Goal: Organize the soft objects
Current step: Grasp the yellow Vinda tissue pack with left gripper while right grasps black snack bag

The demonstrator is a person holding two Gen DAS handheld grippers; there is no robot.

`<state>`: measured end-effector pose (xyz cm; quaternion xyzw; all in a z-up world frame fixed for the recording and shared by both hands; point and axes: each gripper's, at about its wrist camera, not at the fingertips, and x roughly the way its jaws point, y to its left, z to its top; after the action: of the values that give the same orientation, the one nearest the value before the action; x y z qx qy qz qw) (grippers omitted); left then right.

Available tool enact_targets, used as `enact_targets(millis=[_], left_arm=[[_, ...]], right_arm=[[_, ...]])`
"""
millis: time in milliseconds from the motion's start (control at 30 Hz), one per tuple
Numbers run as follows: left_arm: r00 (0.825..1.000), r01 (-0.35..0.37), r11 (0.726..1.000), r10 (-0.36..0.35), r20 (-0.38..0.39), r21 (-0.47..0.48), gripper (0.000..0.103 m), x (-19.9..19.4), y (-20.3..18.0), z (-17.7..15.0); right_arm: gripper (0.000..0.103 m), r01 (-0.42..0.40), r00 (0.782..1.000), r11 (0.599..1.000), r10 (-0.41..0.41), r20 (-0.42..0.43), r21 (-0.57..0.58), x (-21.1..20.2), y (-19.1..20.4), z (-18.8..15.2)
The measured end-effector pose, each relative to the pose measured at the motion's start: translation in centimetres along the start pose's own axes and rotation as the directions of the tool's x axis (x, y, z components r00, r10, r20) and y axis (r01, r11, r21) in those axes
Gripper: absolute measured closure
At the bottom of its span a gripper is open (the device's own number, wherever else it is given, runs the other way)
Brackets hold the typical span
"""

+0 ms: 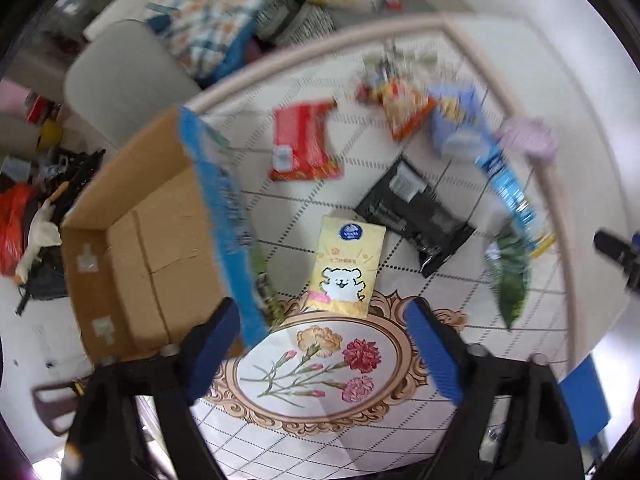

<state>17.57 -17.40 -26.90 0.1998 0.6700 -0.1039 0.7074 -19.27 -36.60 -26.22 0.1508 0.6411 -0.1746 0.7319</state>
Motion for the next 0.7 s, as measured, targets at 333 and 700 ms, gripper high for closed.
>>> enact_targets(millis=[333,700], left_arm=[[0.984,-0.015,0.998,0.024,-0.177,0.053,0.027,9.6,-2.5,3.2],[0.951,0.001,0.999,0.010,-0.309,0.035,0.026,15.4,-2.5,3.6]], right_arm=[[0.000,-0.048,0.994,0.998,0.045,-0.099,-0.027,8.4,0.2,7.7],[0.000,-0.098,0.976,0.988,0.073,-0.205,-0.115,14.0,10.0,13.9]])
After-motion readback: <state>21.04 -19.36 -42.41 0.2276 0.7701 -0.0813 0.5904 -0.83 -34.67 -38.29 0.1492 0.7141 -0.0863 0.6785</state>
